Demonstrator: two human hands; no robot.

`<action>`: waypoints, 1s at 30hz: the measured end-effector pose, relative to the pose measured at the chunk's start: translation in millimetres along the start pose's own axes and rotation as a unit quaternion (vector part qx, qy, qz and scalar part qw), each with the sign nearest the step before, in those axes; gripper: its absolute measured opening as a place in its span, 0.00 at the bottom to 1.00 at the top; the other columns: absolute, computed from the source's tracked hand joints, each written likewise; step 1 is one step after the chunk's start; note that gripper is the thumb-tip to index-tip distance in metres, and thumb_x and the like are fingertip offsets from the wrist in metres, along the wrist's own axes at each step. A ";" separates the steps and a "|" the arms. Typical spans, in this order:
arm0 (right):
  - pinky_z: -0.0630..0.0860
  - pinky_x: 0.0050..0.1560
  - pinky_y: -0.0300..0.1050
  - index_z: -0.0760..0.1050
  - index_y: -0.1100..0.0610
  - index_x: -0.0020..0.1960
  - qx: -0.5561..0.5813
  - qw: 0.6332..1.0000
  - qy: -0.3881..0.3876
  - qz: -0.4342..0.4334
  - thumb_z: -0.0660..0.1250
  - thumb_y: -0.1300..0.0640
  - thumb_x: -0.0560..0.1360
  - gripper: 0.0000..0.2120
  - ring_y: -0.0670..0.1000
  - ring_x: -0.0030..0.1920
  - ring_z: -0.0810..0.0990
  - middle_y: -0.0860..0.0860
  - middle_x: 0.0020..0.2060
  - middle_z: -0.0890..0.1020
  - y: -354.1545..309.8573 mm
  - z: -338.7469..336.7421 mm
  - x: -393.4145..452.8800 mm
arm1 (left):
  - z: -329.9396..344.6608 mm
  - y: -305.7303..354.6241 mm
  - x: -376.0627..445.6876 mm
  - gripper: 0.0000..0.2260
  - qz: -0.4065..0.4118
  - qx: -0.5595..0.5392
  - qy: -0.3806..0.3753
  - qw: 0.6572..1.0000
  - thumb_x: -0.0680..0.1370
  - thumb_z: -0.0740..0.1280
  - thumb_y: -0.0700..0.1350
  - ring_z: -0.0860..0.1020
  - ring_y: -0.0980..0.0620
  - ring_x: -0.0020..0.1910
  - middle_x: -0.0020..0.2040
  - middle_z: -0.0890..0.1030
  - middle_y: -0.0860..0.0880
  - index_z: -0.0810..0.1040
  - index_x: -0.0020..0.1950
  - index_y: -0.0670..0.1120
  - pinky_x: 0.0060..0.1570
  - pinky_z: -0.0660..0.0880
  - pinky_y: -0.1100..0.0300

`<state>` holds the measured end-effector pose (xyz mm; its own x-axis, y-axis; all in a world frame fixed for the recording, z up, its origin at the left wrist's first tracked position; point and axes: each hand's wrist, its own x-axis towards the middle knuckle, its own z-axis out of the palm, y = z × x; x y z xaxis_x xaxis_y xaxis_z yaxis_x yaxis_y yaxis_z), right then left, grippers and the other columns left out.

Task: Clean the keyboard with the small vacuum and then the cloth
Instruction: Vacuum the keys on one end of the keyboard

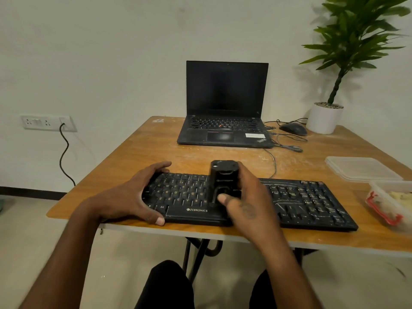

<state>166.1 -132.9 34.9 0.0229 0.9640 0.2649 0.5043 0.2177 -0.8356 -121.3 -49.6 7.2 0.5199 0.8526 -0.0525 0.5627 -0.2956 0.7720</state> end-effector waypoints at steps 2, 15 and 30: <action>0.73 0.44 0.37 0.73 0.37 0.57 0.036 0.999 0.010 0.031 0.70 0.67 0.73 0.26 0.33 0.49 0.78 0.37 0.49 0.81 5.4 -19.4 -1.3 | -0.1 -0.4 -0.1 0.57 -0.001 -0.001 0.001 1.000 0.58 0.85 0.60 0.69 0.67 0.70 0.75 0.63 0.66 0.53 0.77 0.77 0.65 0.72 0.66; 0.66 0.31 0.29 0.70 0.46 0.64 -0.101 0.994 0.029 0.002 0.70 0.63 0.74 0.23 0.38 0.43 0.77 0.42 0.51 0.81 -0.5 3.0 11.9 | 0.2 2.5 -1.3 0.58 -0.002 0.002 0.000 1.000 0.57 0.85 0.62 0.68 0.63 0.72 0.77 0.63 0.64 0.52 0.78 0.76 0.66 0.73 0.63; 0.66 0.34 0.36 0.71 0.43 0.63 -0.098 0.991 0.080 0.054 0.70 0.63 0.75 0.22 0.41 0.44 0.75 0.40 0.49 0.79 11.1 -26.0 9.3 | -0.1 1.1 -0.2 0.58 -0.004 0.000 0.000 1.000 0.57 0.86 0.62 0.68 0.64 0.72 0.76 0.62 0.65 0.52 0.77 0.77 0.66 0.72 0.63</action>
<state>194.3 -125.6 40.7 0.2141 0.9400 0.2656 0.6491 0.0663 -0.7578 -120.9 -50.1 8.1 0.5149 0.8552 -0.0586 0.5676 -0.2889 0.7709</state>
